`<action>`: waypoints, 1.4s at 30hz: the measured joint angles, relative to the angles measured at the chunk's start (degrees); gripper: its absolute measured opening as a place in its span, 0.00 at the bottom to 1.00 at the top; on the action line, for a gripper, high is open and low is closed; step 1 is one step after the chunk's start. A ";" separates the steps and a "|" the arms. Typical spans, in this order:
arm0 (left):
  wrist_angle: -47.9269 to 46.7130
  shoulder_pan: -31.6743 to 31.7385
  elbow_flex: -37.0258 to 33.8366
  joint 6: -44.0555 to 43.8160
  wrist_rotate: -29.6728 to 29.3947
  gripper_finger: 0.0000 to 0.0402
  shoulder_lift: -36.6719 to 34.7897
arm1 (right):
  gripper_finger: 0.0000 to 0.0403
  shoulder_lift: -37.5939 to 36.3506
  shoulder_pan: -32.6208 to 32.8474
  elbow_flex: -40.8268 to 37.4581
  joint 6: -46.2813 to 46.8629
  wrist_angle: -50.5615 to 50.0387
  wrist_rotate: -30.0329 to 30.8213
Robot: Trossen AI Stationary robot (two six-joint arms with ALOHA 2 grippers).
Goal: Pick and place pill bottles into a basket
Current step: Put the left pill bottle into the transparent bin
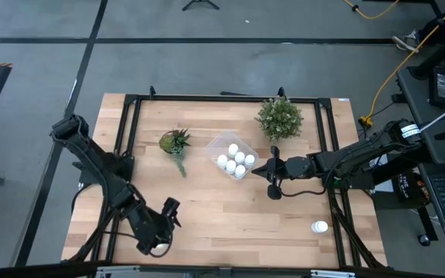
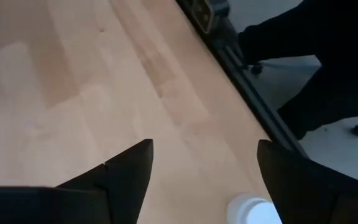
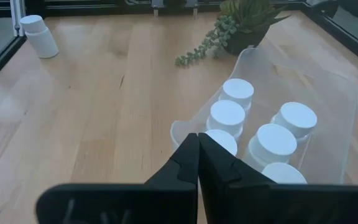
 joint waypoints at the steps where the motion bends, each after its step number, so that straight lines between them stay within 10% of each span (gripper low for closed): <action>1: -0.21 -0.43 0.36 -0.41 0.03 0.70 0.60 | 0.01 0.00 0.00 0.00 -0.01 0.19 0.00; 42: -15.79 -6.94 10.03 -21.68 3.59 0.70 16.14 | 0.01 0.00 0.04 0.02 1.68 2.03 0.00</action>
